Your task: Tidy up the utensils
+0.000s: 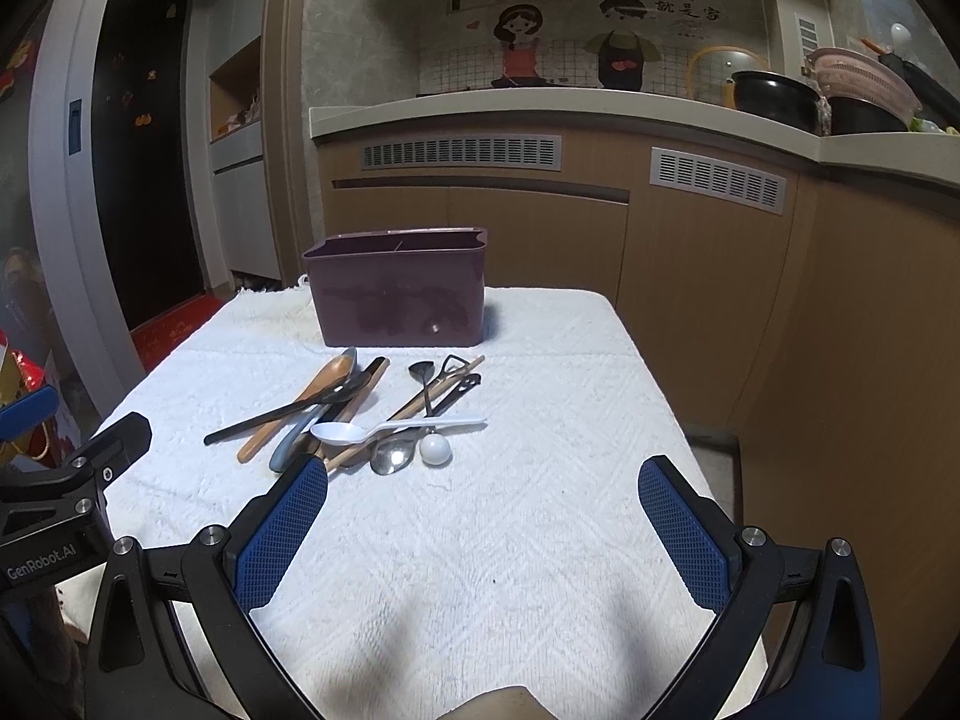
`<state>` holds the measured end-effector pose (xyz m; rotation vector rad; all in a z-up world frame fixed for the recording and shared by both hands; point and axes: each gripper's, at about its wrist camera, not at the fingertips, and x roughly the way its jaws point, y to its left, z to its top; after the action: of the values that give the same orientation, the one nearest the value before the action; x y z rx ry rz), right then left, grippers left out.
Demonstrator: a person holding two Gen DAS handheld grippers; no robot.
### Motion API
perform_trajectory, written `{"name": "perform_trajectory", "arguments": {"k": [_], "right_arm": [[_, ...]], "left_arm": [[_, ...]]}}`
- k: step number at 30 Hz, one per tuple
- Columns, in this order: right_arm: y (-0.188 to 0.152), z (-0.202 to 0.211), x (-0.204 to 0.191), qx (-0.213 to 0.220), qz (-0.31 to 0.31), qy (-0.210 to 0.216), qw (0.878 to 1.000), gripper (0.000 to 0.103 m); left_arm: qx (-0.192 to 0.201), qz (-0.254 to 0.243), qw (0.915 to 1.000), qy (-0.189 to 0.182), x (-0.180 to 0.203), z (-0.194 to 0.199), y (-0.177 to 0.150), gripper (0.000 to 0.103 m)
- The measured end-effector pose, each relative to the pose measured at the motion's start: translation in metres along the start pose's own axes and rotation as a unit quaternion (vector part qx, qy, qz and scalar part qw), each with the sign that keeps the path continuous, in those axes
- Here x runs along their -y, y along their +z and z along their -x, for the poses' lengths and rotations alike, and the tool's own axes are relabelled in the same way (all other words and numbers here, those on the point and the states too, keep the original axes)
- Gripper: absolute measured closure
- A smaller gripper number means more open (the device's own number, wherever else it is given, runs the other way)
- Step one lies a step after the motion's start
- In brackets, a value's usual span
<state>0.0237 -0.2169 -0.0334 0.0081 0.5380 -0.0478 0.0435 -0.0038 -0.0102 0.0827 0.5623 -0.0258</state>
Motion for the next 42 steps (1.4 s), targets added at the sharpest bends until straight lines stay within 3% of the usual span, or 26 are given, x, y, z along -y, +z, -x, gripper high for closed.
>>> {"name": "perform_trajectory", "arguments": {"k": [7,13,19,21,24,29,32,34,37,42], "right_arm": [[0.019,-0.038,0.002,-0.015,0.002,0.006,1.0,0.0],[0.036,-0.066,0.006,-0.014,0.007,-0.002,1.0,0.0],[0.054,-0.09,0.012,-0.01,0.016,-0.011,1.0,0.0],[0.058,-0.097,0.015,-0.009,0.016,-0.013,1.0,0.0],[0.061,-0.104,0.019,-0.011,0.015,-0.014,1.0,0.0],[0.06,-0.113,0.026,-0.019,0.005,-0.015,1.0,0.0],[0.057,-0.117,0.028,-0.027,0.003,-0.013,1.0,0.0],[0.056,-0.12,0.03,-0.029,0.002,-0.012,0.999,0.0],[0.054,-0.123,0.033,-0.033,-0.004,-0.011,0.999,0.0],[0.051,-0.126,0.039,-0.039,-0.013,-0.012,0.999,0.0]], "left_arm": [[-0.032,-0.022,0.9991,-0.017,0.008,-0.041,0.019,0.0],[-0.029,-0.031,0.9986,-0.032,0.01,-0.07,0.038,0.0],[-0.029,-0.06,0.9975,-0.023,0.014,-0.1,0.054,0.0],[-0.065,-0.075,0.9938,-0.05,0.016,-0.117,0.057,0.0],[-0.111,-0.094,0.9812,-0.127,0.021,-0.137,0.057,0.0],[-0.096,-0.142,0.9727,-0.156,0.038,-0.146,0.055,0.0],[-0.105,-0.157,0.9662,-0.175,0.045,-0.156,0.057,0.009],[-0.123,-0.169,0.9621,-0.175,0.052,-0.167,0.056,0.029],[-0.155,-0.179,0.9546,-0.181,0.06,-0.181,0.05,0.037],[-0.172,-0.183,0.9481,-0.195,0.067,-0.188,0.044,0.05]]}}
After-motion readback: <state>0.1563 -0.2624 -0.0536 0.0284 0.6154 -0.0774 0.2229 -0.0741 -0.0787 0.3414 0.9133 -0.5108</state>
